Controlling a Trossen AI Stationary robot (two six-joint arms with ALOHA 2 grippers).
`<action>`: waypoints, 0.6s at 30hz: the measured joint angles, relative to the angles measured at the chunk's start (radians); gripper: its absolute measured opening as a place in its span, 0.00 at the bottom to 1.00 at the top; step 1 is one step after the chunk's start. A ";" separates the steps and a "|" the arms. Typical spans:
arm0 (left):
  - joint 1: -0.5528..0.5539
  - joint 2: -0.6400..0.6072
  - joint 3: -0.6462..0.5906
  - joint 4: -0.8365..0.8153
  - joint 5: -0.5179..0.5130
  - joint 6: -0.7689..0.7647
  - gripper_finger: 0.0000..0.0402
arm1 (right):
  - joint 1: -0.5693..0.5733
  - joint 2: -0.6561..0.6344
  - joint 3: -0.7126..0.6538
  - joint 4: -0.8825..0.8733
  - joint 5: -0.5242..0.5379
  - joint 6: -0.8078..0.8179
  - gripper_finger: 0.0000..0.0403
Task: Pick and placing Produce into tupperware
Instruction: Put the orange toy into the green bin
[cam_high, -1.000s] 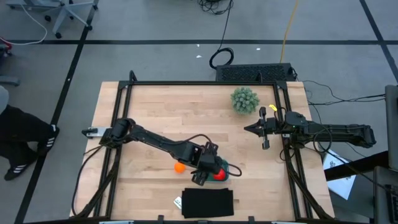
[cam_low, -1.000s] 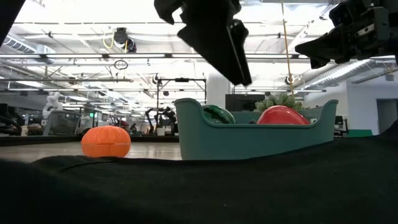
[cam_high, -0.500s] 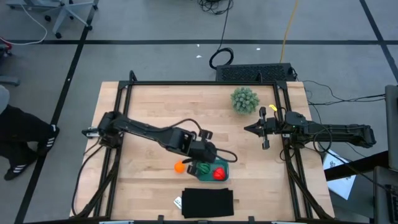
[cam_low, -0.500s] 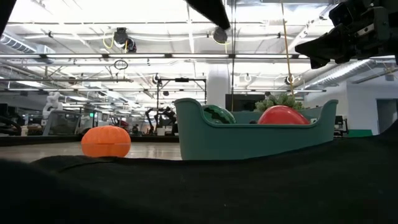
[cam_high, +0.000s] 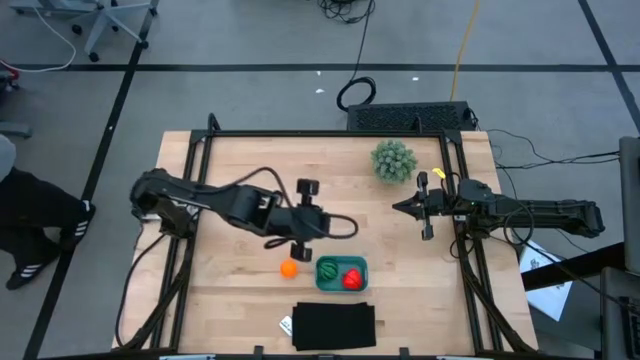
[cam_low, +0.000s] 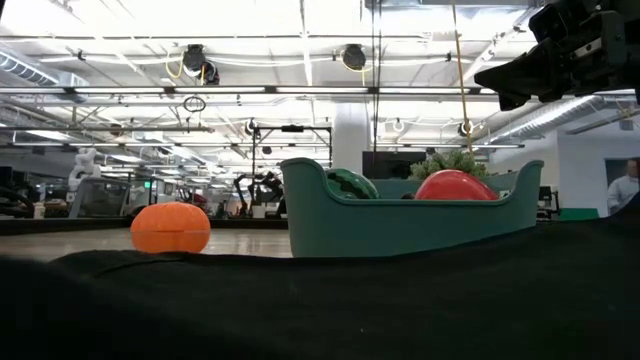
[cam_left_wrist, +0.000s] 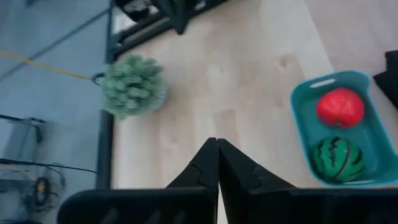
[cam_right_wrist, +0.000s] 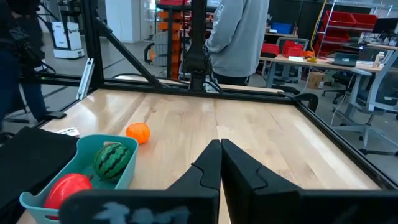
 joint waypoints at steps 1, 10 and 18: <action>0.001 -0.016 -0.004 0.005 -0.014 0.014 0.00 | 0.000 0.000 0.000 0.000 0.000 0.000 0.00; 0.060 -0.266 -0.222 0.193 -0.029 0.039 0.00 | 0.000 0.000 0.000 -0.003 0.000 0.000 0.00; 0.178 -0.548 -0.681 0.672 0.302 0.020 0.00 | 0.000 0.000 0.000 0.004 0.000 -0.004 0.00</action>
